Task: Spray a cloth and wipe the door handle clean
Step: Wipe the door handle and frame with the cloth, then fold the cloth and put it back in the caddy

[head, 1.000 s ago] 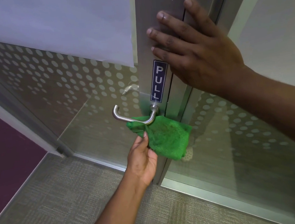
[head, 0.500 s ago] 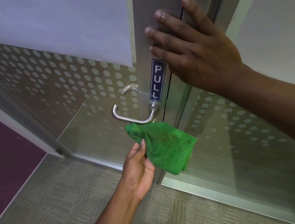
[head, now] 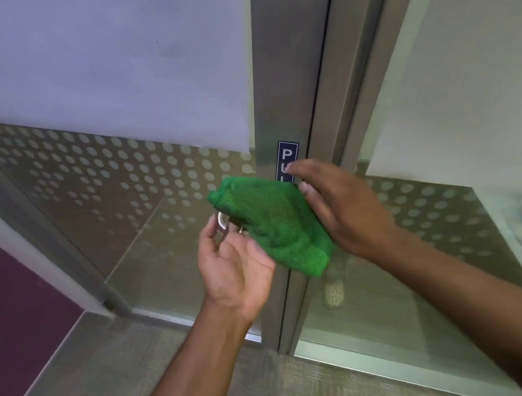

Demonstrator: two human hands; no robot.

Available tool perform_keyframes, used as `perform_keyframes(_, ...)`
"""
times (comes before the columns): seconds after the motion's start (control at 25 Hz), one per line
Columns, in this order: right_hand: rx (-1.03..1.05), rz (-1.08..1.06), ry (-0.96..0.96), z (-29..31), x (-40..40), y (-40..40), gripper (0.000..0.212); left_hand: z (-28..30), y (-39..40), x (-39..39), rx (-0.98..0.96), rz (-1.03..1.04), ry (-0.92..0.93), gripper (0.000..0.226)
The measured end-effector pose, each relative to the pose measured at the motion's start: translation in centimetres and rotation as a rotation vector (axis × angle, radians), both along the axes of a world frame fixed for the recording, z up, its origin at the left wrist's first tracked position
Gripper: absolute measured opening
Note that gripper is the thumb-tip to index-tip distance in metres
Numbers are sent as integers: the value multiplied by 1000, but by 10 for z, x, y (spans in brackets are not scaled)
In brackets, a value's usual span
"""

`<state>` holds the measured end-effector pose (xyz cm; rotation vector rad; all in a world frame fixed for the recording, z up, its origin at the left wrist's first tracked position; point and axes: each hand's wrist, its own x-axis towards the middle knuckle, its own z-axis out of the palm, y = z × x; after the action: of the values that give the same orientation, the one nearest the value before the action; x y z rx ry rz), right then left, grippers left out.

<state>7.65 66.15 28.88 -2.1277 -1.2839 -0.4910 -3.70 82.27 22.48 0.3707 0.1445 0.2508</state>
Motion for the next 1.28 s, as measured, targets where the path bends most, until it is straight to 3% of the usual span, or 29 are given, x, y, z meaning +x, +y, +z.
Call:
perform_keyframes(0.12, 486, -205, 828, -41, -48, -5, 45, 11, 1, 2, 45, -39, 5, 80)
perform_keyframes(0.2, 783, -172, 1419, -64, -73, -12, 53, 11, 1, -2, 92, -46, 21, 80)
perform_keyframes(0.28, 979, -20, 1777, -77, -96, -17, 50, 8, -2, -8, 127, -66, 24, 73)
perform_keyframes(0.32, 1048, 25, 1838, -80, -104, -20, 48, 6, -5, -10, 152, -85, 24, 65)
perform_keyframes(0.48, 1150, -55, 1681, -69, -115, -32, 47, -2, -18, -12, 252, -174, 75, 37)
perform_keyframes(0.72, 1296, -268, 1405, -65, -136, -102, 47, -18, -37, 4, 181, -407, 113, 28)
perform_keyframes(0.88, 1678, -243, 1344, -69, -161, -154, 33, -15, -111, 0, 220, -624, 191, 44)
perform_keyframes(1.0, 1909, -216, 1270, -70, -175, -190, 36, -12, -170, -4, 212, -669, 177, 32)
perform_keyframes(1.16, 1898, -676, 1030, -64, -190, -263, 39, -9, -254, -9, 335, -749, 181, 32)
perform_keyframes(1.28, 1555, -1097, 586, -60, -213, -326, 44, -4, -334, -21, 496, -869, 124, 38)
